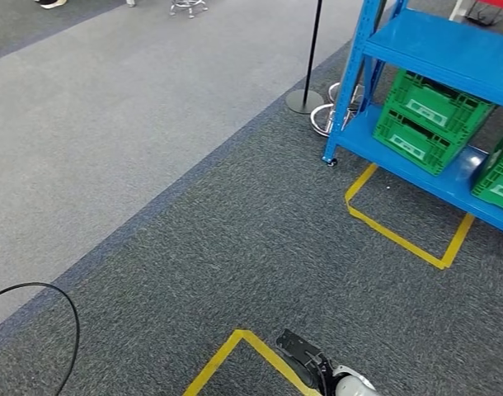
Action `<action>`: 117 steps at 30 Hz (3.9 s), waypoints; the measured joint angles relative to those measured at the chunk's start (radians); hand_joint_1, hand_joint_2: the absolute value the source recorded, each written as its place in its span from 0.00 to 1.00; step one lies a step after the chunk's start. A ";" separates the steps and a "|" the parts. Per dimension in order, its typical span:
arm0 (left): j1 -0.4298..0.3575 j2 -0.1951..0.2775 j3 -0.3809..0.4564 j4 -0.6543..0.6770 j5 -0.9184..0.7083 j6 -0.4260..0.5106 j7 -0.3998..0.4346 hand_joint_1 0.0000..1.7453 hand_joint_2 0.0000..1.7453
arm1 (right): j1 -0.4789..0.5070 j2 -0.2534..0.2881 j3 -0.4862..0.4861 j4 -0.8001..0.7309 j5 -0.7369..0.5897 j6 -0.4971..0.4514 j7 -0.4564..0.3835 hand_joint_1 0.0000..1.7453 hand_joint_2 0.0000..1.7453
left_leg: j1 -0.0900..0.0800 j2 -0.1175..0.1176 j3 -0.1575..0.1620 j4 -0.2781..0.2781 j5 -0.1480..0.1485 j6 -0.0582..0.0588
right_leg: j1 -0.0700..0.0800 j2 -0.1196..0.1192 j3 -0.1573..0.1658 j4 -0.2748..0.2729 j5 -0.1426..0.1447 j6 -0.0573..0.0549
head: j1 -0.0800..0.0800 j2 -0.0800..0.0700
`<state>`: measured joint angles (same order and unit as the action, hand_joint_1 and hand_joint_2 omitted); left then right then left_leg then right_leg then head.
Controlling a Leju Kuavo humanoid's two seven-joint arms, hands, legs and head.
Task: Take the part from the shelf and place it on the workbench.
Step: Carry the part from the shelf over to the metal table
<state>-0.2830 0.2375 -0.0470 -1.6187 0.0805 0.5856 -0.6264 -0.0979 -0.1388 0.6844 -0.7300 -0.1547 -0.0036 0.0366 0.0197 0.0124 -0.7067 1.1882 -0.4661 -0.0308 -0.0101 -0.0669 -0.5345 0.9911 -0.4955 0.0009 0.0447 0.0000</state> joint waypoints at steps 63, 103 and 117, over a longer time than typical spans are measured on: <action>-0.016 0.001 0.019 -0.011 -0.009 0.019 0.016 1.00 1.00 | -0.008 -0.003 0.008 0.003 0.010 -0.006 0.009 0.00 0.00 | -0.012 0.039 0.068 -0.115 0.022 0.018 | 0.010 -0.010 -0.009 0.001 0.000 0.006 | 0.007 0.000; -0.006 0.009 0.029 -0.044 -0.029 0.028 0.014 1.00 1.00 | -0.047 0.007 0.020 0.027 0.045 0.017 0.002 0.00 0.00 | -0.013 -0.003 0.092 -0.176 0.030 0.062 | 0.009 0.020 -0.054 0.111 -0.082 0.041 | 0.021 0.000; -0.004 0.010 0.029 -0.045 -0.033 0.028 0.015 1.00 1.00 | -0.046 0.011 0.023 0.040 0.053 0.020 -0.003 0.00 0.00 | -0.008 -0.098 0.061 -0.135 0.008 0.024 | 0.003 0.107 -0.037 -0.007 0.026 -0.001 | 0.023 0.000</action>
<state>-0.2873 0.2473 -0.0183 -1.6634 0.0471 0.6134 -0.6115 -0.1444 -0.1280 0.7074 -0.6901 -0.1020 0.0159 0.0337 0.0120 -0.0856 -0.6458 1.0528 -0.4576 -0.0065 -0.0068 0.0401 -0.5712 0.9845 -0.4691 -0.0005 0.0680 0.0002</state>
